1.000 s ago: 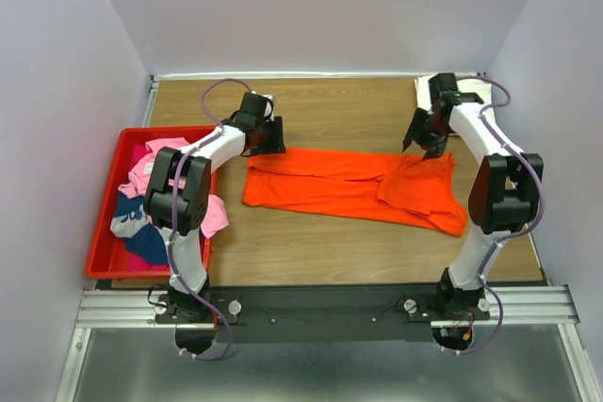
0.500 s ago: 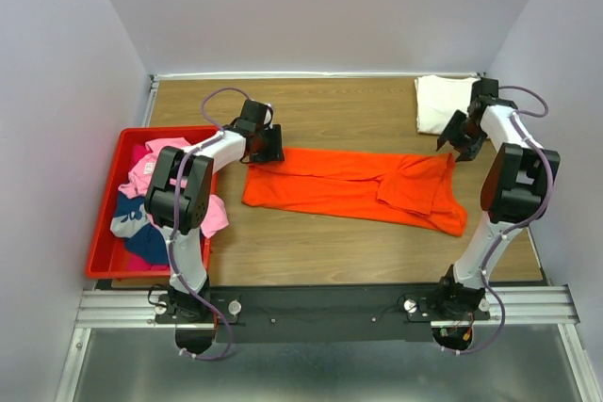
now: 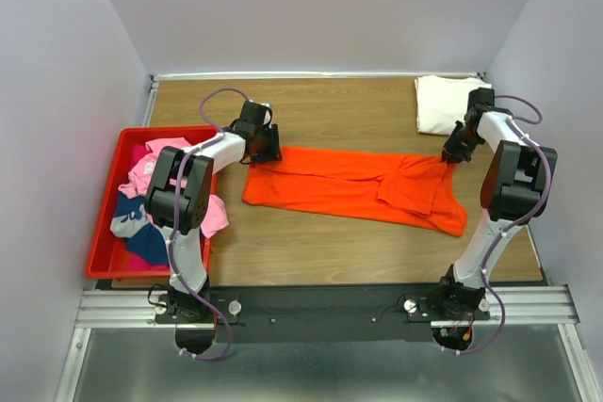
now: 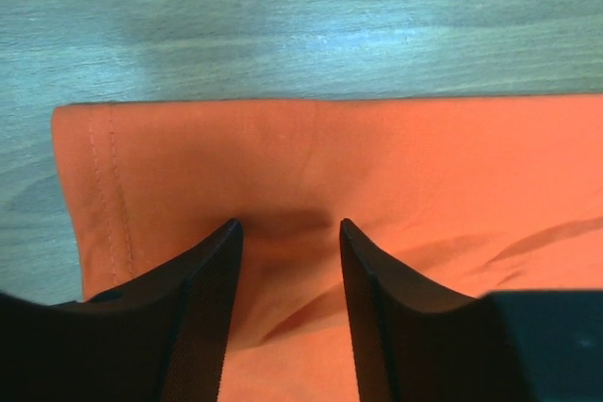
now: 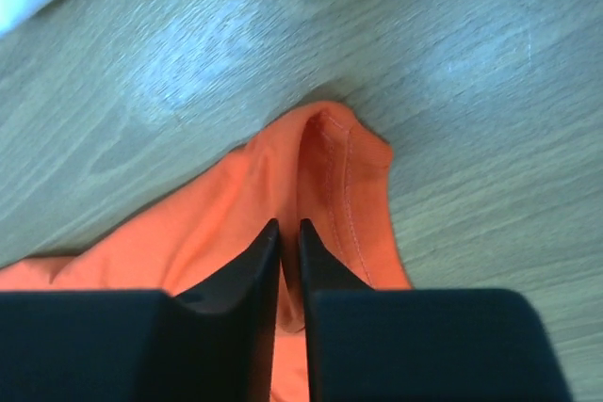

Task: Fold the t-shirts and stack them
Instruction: Fold the tshirt

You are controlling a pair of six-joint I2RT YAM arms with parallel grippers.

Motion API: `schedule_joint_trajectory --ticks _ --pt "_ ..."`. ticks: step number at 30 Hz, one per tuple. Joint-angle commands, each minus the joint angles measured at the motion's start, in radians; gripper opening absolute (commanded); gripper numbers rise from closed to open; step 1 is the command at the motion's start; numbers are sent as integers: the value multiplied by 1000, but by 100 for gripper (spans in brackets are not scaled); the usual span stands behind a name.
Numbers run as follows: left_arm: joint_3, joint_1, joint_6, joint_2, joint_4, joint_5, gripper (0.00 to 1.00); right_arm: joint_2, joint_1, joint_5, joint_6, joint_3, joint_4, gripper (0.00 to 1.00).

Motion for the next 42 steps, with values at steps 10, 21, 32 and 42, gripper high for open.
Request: schedule_joint_trajectory --ticks 10,21,32,42 --pt "-103 8 -112 19 49 -68 47 58 -57 74 4 -4 35 0" --pt "-122 8 -123 -11 58 -92 49 51 -83 140 -4 -18 35 9" --pt "48 -40 -35 -64 -54 -161 62 -70 -81 187 -27 -9 19 61" --pt "72 -119 -4 -29 34 -13 62 -184 12 63 -41 25 22 62"
